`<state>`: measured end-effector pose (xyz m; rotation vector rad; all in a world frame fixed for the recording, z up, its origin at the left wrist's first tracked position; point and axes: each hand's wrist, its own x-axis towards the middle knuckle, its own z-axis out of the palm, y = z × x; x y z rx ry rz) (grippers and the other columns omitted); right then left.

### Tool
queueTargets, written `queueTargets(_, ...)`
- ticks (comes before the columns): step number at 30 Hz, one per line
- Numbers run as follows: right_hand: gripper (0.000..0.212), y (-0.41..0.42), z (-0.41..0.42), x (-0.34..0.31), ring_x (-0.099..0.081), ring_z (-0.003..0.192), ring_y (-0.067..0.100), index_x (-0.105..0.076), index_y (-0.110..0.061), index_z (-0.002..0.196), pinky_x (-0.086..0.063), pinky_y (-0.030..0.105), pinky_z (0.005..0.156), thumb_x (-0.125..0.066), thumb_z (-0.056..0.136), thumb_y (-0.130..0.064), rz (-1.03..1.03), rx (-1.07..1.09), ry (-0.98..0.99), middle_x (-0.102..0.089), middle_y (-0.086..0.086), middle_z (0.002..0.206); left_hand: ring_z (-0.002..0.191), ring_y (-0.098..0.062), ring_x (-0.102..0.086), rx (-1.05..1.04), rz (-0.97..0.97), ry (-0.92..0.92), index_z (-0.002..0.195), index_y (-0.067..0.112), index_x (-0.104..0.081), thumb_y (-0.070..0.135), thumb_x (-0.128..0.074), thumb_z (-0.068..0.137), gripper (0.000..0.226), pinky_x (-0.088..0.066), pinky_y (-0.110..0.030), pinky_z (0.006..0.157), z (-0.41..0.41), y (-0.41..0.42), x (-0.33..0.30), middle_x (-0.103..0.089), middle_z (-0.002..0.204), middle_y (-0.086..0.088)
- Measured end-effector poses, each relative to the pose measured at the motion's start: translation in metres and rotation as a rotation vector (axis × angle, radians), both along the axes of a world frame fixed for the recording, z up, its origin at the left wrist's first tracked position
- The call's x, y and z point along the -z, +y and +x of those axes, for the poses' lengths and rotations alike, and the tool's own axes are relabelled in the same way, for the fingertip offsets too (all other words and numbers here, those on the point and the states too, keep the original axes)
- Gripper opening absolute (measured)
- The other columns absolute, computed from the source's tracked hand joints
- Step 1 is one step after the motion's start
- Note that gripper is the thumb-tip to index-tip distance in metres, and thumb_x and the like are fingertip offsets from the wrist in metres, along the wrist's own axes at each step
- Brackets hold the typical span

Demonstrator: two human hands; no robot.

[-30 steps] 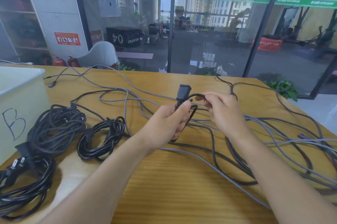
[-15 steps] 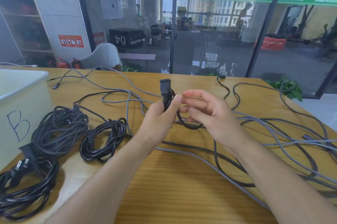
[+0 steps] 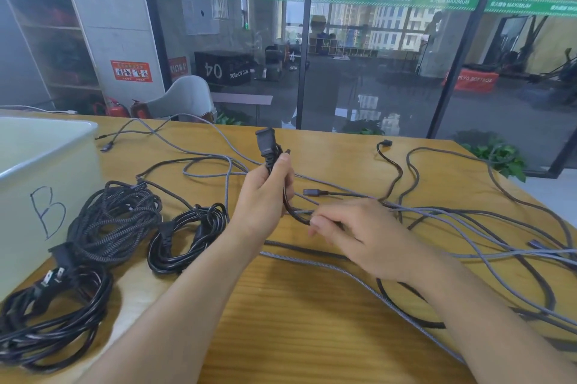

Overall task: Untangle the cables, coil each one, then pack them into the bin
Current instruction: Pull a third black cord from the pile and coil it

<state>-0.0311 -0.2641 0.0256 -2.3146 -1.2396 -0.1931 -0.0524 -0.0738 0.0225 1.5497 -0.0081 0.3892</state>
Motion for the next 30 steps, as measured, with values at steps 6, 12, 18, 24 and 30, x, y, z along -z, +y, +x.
queueTargets(6, 0.027, 0.014, -0.007, 0.008, -0.060, 0.079, -0.005, -0.067, -0.023, 0.094, -0.038, 0.014, 0.069, -0.047, 0.111, -0.026, -0.037, -0.084, 0.177, -0.061, -0.033, 0.078, 0.056, -0.025, -0.042, 0.162, -0.156, -0.005, 0.080, 0.013, -0.048, 0.037, -0.042, 0.111, 0.040, -0.042, -0.030, 0.057, -0.005, -0.001, -0.009, -0.048, 0.060, -0.010)
queueTargets(12, 0.034, 0.008, 0.012, 0.020, -0.067, 0.074, 0.008, -0.072, -0.029, 0.091, -0.052, 0.029, 0.068, -0.046, 0.109, -0.044, -0.072, -0.035, 0.248, -0.072, -0.018, 0.079, 0.053, -0.017, -0.021, 0.346, -0.245, -0.007, 0.077, 0.017, -0.042, 0.036, -0.041, 0.111, 0.039, -0.024, -0.028, 0.053, -0.008, -0.005, -0.009, -0.023, 0.062, 0.001)
queueTargets(18, 0.069, -0.011, 0.034, 0.022, -0.068, 0.073, 0.014, -0.072, -0.027, 0.073, -0.055, 0.039, 0.077, -0.037, 0.087, -0.085, -0.158, 0.065, 0.299, -0.069, -0.005, 0.069, 0.049, -0.014, -0.013, 0.397, -0.272, 0.005, 0.069, 0.023, -0.039, 0.034, -0.039, 0.110, 0.043, -0.012, -0.031, 0.052, -0.012, -0.005, -0.015, -0.018, 0.056, 0.006)
queueTargets(24, 0.060, -0.054, 0.061, 0.010, -0.055, 0.063, 0.015, -0.074, -0.028, 0.078, -0.044, 0.034, 0.066, -0.054, 0.081, -0.084, -0.147, 0.252, 0.373, -0.062, -0.002, 0.070, 0.040, -0.007, -0.015, 0.369, -0.368, -0.022, 0.068, 0.023, -0.037, 0.038, -0.041, 0.107, 0.042, -0.013, -0.024, 0.044, -0.013, 0.014, -0.024, -0.018, 0.050, 0.010)
queueTargets(30, 0.009, -0.081, 0.073, 0.003, -0.065, 0.090, -0.002, -0.074, -0.041, 0.095, -0.052, 0.034, 0.087, -0.068, 0.095, -0.047, 0.025, 0.412, 0.273, -0.072, -0.023, 0.093, 0.040, -0.007, -0.014, 0.376, -0.330, -0.015, 0.066, 0.024, -0.037, 0.036, -0.039, 0.108, 0.044, -0.009, -0.028, 0.046, -0.013, 0.022, -0.026, -0.018, 0.050, 0.010)
